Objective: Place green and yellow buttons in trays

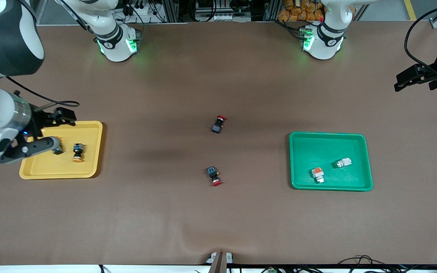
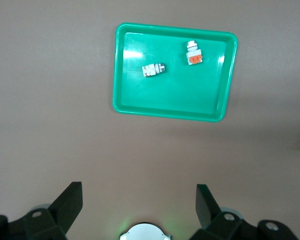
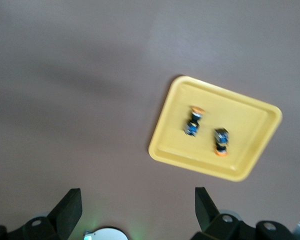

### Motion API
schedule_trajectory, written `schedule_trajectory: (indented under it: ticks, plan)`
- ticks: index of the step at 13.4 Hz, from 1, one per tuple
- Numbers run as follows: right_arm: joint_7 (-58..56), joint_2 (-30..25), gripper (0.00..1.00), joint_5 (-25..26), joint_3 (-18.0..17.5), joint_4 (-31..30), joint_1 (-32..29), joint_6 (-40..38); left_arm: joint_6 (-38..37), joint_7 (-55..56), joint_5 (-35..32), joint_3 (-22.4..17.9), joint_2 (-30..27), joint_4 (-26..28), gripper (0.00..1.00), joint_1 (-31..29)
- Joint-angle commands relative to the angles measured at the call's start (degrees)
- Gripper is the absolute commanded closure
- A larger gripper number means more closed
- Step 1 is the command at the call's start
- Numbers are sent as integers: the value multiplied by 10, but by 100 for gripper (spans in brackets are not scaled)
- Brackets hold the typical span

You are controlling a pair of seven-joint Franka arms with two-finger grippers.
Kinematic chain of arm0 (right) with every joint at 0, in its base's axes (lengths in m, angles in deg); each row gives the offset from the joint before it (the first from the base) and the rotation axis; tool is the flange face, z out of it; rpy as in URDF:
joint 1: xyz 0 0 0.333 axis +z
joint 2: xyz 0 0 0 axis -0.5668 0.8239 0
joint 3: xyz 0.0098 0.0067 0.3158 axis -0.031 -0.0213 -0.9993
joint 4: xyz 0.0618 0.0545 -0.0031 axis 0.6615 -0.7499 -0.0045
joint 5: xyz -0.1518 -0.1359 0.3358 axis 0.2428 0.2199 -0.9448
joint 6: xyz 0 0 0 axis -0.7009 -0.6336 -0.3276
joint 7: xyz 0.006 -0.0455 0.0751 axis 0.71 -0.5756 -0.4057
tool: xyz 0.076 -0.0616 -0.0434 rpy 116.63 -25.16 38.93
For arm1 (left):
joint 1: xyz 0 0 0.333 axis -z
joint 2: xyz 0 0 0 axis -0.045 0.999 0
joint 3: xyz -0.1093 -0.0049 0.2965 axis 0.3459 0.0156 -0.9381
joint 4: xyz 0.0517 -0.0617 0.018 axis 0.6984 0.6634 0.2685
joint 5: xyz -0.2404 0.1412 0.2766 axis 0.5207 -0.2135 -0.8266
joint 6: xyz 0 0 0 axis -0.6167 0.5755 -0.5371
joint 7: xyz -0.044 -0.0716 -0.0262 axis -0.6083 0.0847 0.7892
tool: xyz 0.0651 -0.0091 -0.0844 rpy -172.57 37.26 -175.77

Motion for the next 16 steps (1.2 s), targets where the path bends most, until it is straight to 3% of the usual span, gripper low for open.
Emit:
schedule_trajectory:
  ticks: [1, 4, 7, 12, 16]
  plan:
    - [2, -43, 0, -31, 55, 3, 18, -18, 8, -11, -12, -3, -23, 8, 0, 0]
    - [148, -113, 0, -127, 152, -52, 57, -12, 10, -12, -12, 0, -37, 20, 0, 2]
    - [174, -158, 0, -117, 155, -111, 48, 13, 12, 13, -12, 8, -39, 25, 0, 2]
    - [203, -293, 0, -117, 150, -325, 42, 135, 12, 41, -11, 26, -46, 28, 0, 1]
    - [203, -295, 0, -127, 151, -325, 31, 160, 8, 41, -9, 26, -45, 25, 0, -1]
